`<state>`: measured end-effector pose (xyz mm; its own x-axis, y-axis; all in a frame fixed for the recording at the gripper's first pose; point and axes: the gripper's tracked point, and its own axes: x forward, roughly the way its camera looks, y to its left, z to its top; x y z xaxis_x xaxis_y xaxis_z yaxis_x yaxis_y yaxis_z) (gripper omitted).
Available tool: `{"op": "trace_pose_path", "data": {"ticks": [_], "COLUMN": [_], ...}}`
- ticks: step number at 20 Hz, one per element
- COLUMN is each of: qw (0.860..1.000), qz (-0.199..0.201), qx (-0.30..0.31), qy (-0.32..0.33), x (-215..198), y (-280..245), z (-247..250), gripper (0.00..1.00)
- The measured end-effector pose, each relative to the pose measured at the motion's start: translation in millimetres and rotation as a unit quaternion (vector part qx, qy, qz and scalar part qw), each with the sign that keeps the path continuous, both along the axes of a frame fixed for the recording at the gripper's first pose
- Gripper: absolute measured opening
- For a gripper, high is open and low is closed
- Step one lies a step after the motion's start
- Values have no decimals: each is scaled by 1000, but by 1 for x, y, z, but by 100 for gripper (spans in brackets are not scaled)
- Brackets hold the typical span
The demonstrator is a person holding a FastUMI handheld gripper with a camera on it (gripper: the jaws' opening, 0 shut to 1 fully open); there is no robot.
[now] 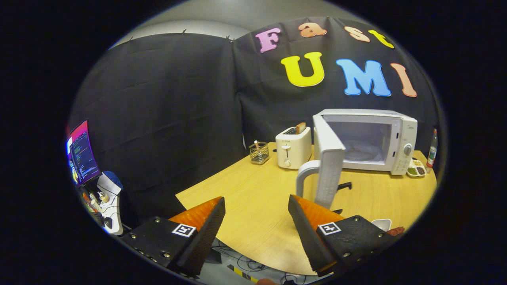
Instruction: Open the microwave, put the food inside, and close the microwave door.
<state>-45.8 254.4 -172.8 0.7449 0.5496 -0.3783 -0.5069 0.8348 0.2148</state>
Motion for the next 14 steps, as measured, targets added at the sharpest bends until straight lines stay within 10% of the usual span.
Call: {"op": "trace_pose_path", "data": {"ticks": [14], "qw": [968], "qz": [-239], "qx": [-40], "qy": [59], "x": [15], "y": [-246], "z": [-67], "gripper": [98]}}
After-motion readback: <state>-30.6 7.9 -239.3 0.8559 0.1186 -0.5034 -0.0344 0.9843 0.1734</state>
